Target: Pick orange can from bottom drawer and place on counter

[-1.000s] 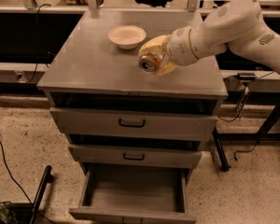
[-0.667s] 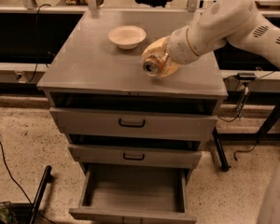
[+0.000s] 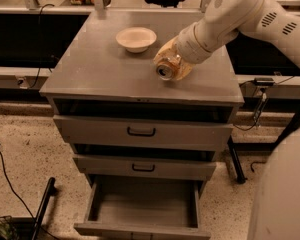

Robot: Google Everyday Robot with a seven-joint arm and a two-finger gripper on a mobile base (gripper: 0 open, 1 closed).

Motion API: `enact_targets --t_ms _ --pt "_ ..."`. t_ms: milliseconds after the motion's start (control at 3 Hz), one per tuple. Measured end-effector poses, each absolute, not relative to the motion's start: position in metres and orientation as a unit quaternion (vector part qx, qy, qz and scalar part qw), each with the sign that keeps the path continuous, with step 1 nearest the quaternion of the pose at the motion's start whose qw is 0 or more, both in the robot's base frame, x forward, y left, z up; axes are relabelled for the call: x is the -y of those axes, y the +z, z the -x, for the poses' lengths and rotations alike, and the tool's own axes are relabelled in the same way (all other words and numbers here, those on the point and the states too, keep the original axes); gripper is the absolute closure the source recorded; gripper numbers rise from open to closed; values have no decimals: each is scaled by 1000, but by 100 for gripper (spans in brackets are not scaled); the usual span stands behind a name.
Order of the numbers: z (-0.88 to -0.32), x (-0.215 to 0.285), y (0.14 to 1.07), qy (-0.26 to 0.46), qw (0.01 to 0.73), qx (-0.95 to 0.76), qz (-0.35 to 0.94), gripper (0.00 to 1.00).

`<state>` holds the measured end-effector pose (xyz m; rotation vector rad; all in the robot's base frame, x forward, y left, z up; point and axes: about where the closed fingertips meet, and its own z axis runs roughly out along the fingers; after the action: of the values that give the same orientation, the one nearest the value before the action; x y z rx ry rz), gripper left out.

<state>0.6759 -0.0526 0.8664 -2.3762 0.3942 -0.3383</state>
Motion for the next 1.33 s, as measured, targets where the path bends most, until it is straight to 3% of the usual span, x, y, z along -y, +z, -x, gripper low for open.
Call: enact_targets --t_ms 667,1000,1333 --pt "-684 46 879 -133 298 -147 934 16" --pt "-685 47 876 -127 279 -153 939 1" --pt "-686 48 879 -126 263 -158 943 4"
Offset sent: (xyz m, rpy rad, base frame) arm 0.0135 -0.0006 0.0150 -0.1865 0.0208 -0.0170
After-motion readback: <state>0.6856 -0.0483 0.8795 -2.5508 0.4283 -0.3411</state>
